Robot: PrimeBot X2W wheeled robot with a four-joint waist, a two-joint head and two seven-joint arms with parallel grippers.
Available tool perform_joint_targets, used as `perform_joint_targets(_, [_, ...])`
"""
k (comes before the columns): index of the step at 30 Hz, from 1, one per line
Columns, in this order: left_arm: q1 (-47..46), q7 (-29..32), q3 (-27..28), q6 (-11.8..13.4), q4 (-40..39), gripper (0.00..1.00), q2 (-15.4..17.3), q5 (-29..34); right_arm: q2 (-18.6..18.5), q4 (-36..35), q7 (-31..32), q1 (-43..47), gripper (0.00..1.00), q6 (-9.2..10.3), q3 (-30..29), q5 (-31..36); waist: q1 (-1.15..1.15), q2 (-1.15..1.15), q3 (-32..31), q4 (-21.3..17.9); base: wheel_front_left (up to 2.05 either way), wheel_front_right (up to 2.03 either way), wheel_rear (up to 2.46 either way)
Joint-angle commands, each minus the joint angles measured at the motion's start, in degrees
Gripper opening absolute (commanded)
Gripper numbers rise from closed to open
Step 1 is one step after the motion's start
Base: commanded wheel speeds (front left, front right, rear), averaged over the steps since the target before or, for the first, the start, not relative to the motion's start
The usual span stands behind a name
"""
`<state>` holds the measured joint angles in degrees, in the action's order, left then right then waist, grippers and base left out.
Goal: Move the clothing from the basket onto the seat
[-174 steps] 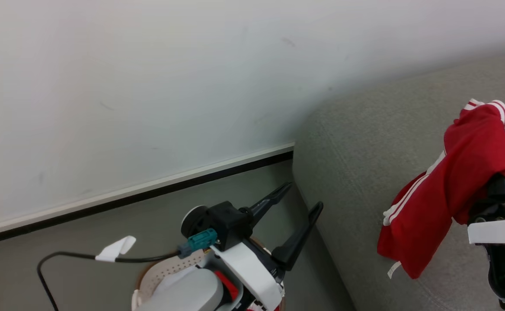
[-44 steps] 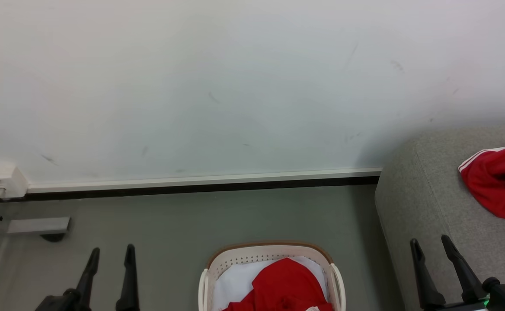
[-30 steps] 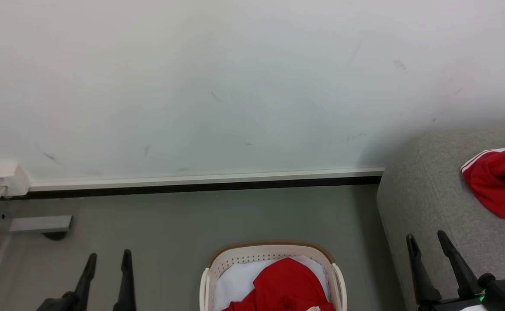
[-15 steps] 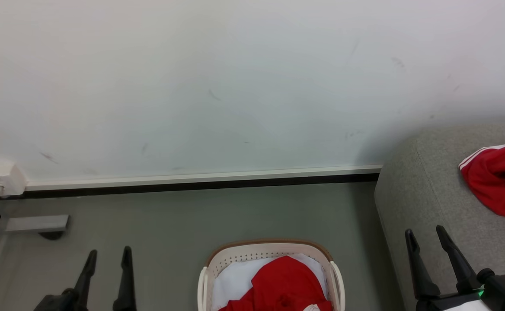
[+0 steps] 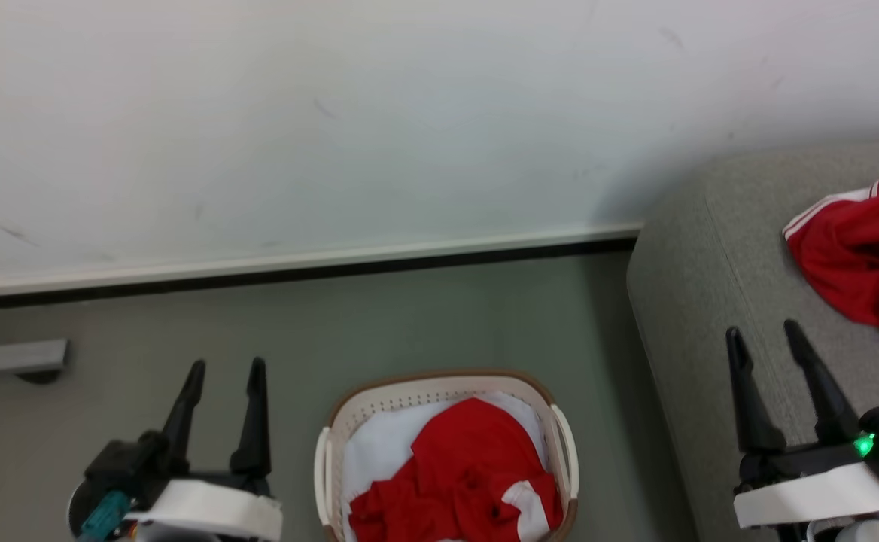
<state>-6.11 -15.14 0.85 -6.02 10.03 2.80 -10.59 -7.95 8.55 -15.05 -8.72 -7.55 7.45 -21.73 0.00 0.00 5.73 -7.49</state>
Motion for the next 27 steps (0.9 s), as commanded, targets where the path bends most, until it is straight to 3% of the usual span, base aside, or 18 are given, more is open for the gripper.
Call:
perform_joint_targets(1, [-2.05,-0.01,-0.56,-0.4,0.54,1.0,0.18,0.92,-0.8,-0.66,-0.17,-1.53,1.0,0.13,-0.55,0.38,0.0,0.0,3.35,-1.73,0.0,0.0,0.0])
perform_joint_targets(9, [-10.08,-0.01,-4.3,-1.25,5.65,1.0,0.98,2.6,-1.0,-3.73,-0.17,-6.61,1.0,0.13,-2.86,2.24,0.0,0.0,11.7,-4.88,0.0,0.0,0.0])
perform_joint_targets(16, [-18.43,0.58,-9.23,-1.49,15.75,1.0,2.74,3.23,-0.42,-6.55,-0.09,-10.54,1.0,0.13,-5.87,2.66,0.0,0.0,19.06,-7.64,0.0,0.0,0.0])
perform_joint_targets(27, [-31.32,9.6,-18.22,-1.44,32.22,1.0,6.08,-0.05,2.8,-10.71,-0.08,-14.98,1.0,0.13,-8.98,1.99,0.0,0.0,28.56,-11.3,0.0,0.0,0.0])
